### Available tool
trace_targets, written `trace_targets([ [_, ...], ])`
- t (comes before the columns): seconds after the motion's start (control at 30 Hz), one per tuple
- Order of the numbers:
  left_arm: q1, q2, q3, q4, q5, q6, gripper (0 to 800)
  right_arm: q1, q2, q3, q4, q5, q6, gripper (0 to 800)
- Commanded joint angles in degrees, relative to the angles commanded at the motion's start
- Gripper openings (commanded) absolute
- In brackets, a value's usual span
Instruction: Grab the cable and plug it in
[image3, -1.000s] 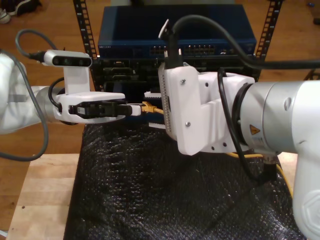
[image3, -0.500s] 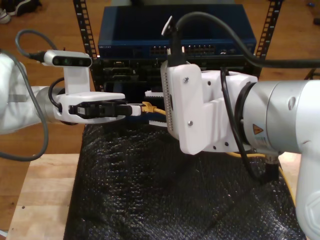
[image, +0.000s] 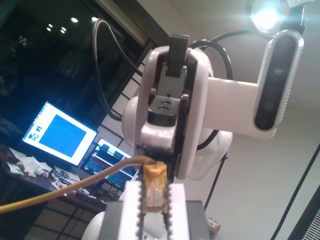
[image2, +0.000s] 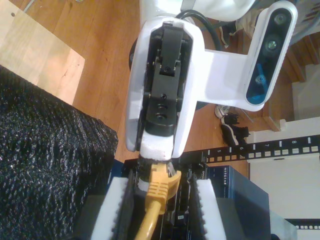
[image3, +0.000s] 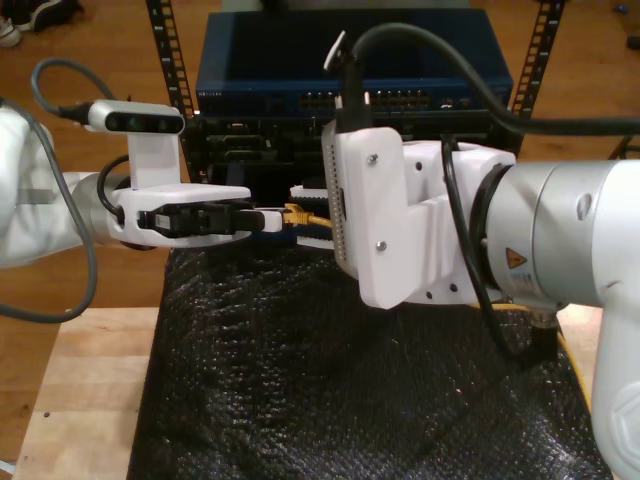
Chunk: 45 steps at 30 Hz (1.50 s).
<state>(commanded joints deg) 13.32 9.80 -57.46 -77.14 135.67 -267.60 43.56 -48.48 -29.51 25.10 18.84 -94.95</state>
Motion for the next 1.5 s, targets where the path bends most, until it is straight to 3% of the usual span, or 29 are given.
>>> trace_targets([
  [0.9,-0.09,0.00,-0.09,0.09,0.00,0.00,20,0.00,-0.44,0.09,0.00,0.00,0.00,284],
  [1.5,-0.09,0.00,-0.09,0.09,0.09,0.00,20,0.00,-0.44,0.18,0.00,0.00,0.00,215],
])
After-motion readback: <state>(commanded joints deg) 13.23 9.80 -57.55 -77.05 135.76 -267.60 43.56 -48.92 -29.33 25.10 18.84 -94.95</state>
